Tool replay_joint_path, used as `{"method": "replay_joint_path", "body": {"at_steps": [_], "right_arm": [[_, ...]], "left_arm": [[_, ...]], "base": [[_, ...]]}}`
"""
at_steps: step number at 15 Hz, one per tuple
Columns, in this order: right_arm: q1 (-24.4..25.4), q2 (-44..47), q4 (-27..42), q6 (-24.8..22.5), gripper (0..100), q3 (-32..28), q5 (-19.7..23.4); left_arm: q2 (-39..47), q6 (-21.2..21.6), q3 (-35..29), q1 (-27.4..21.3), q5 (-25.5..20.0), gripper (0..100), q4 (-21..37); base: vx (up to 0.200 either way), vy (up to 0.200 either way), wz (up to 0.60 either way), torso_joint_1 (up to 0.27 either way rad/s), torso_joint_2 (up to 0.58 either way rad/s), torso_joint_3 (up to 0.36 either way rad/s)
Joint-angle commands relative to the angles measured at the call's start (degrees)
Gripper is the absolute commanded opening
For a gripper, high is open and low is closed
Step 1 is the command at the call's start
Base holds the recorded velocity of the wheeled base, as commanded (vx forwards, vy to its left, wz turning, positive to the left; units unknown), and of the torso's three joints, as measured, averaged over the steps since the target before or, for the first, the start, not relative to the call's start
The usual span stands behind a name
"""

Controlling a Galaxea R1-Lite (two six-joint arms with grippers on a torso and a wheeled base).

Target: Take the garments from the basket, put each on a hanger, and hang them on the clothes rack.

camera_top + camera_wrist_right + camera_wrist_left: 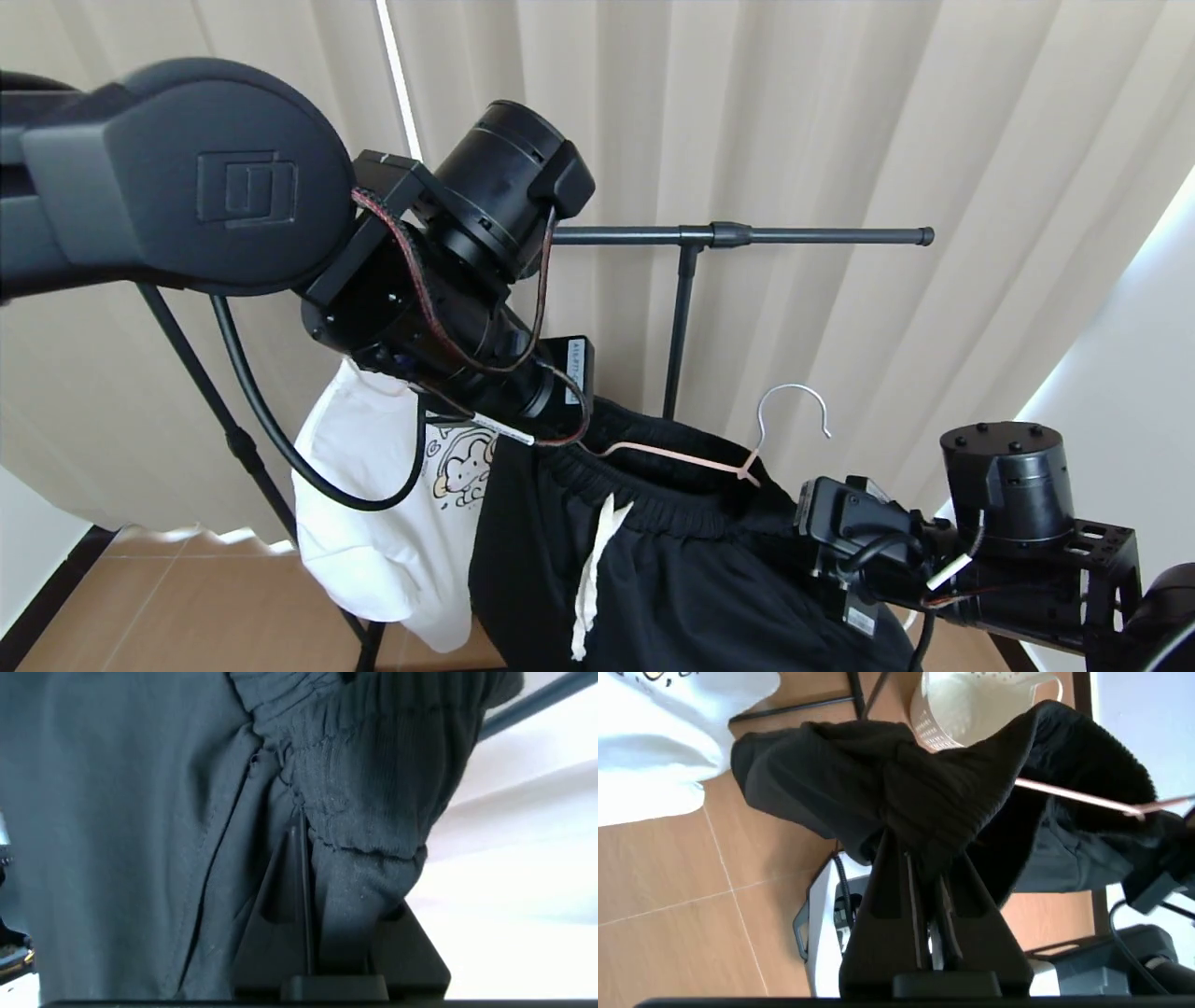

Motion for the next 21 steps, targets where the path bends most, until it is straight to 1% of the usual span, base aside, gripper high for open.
{"method": "replay_joint_path", "body": {"at_steps": [1,4,5,6,7,8,9,10,11,13,14,15,16,18,21], "right_arm": [[-0.1,2.2,-0.4,-0.1,0,-0.5,-1.1],[0.0,4.2,-5.8,0.6,0,-0.9,-2.0],[0.2,4.3,-8.8,2.1,0,-0.6,-2.1],[0.2,4.2,-10.0,3.5,0,-0.7,-2.0],[0.2,4.2,-10.0,3.5,0,-0.7,-2.0],[0.6,3.5,-11.7,4.8,0,-0.5,-1.7],[0.6,3.5,-11.8,4.8,0,-0.5,-1.7],[1.9,3.9,-14.7,5.9,0,-0.5,-1.8],[2.8,4.3,-16.5,6.9,0,-0.1,-2.1],[3.4,5.5,-17.9,7.1,0,0.2,-2.3],[3.6,6.2,-18.0,7.1,0,0.4,-2.7],[4.0,6.7,-18.8,7.1,0,0.4,-3.7],[4.0,7.6,-19.3,7.1,0,0.3,-4.1],[4.0,10.4,-23.0,7.1,0,0.9,-5.1],[4.0,12.3,-26.3,7.1,0,1.1,-5.1]], "left_arm": [[-0.3,0.0,-0.6,-0.2,0.0,0,0.3],[-0.4,0.0,0.0,-1.4,0.0,0,0.6],[-0.2,0.0,0.9,-2.4,0.0,0,0.9],[-0.1,-0.1,2.0,-3.6,0.0,0,0.8],[-0.1,-0.1,2.0,-3.6,0.0,0,0.8],[1.5,-1.0,3.1,-6.0,0.0,0,0.8],[1.6,-1.1,3.1,-6.1,0.0,0,0.8],[3.2,-3.4,3.2,-8.0,0.0,0,0.7],[3.7,-3.6,3.0,-8.8,-0.1,0,0.5],[3.7,-3.9,2.8,-10.4,-0.5,0,0.3],[3.5,-4.0,2.4,-10.5,-2.0,0,0.1],[3.4,-5.4,1.2,-10.6,-3.8,0,-0.1],[3.2,-6.4,0.7,-10.6,-3.9,0,-0.1],[2.7,-6.6,0.6,-10.6,-3.3,0,-0.7],[1.4,-6.6,1.9,-10.3,-3.3,0,-1.1]], "base": [[0.0,0.0,0.0,0.0,0.0,0.0],[0.0,0.0,0.0,0.0,0.0,0.0],[0.0,0.0,0.0,0.0,0.0,0.0],[0.0,0.0,0.0,0.0,0.0,0.0],[0.0,0.0,0.0,0.0,0.0,0.0],[0.0,0.0,0.0,0.0,0.0,0.0],[0.0,0.0,0.0,0.0,0.0,0.0],[0.0,0.0,0.0,0.0,0.0,0.0],[0.0,0.0,0.0,0.0,0.0,0.0],[0.0,0.0,0.0,0.0,0.0,0.0],[0.0,0.0,0.0,0.0,0.0,0.0],[0.0,0.0,0.0,0.0,0.0,0.0],[0.0,0.0,0.0,0.0,0.0,0.0],[0.0,0.0,0.0,0.0,0.0,0.0],[0.0,0.0,0.0,0.0,0.0,0.0]]}}
